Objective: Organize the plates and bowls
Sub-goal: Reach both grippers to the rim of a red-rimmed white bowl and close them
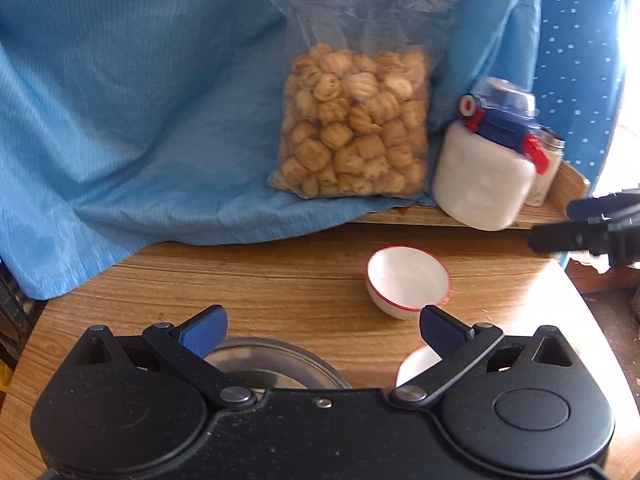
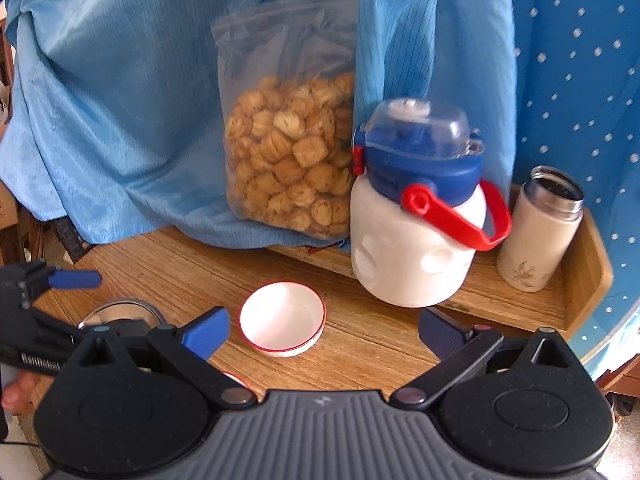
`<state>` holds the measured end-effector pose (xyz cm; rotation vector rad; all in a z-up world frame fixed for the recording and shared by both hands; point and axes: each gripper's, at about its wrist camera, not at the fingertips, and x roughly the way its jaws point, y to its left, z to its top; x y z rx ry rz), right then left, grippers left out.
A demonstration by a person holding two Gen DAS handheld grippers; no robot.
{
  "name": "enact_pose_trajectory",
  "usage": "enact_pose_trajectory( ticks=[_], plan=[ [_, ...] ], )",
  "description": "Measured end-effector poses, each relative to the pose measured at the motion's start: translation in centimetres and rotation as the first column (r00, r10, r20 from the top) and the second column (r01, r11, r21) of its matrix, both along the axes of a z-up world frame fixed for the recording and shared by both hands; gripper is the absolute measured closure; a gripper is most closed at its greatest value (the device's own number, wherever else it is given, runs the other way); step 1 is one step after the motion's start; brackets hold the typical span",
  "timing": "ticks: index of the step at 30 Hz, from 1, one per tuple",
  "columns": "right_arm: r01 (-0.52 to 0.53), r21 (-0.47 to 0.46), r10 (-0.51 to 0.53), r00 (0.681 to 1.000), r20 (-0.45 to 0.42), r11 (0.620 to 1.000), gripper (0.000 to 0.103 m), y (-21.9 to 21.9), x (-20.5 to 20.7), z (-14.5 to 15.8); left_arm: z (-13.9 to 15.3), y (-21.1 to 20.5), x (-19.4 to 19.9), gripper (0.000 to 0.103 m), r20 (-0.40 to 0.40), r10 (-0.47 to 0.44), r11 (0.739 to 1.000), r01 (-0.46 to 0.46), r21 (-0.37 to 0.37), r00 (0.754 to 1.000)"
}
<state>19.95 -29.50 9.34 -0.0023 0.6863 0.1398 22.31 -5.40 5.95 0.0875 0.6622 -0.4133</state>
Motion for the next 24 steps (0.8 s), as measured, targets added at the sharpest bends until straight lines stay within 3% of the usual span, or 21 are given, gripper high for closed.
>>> enact_pose_trajectory(
  ticks=[13, 24],
  plan=[
    [-0.011, 0.034, 0.015, 0.993, -0.117, 0.999, 0.0, -0.6, 6.1, -6.1, -1.7, -4.3, 6.1, 0.001, -0.033, 0.028, 0.993, -0.024, 0.116, 0.999],
    [-0.011, 0.046, 0.017, 0.989, -0.149, 0.999, 0.001, -1.5, 9.0, -9.2, -4.5, -7.4, 9.5, 0.001, -0.08, 0.029, 0.982, -0.014, 0.188, 0.996]
  ],
)
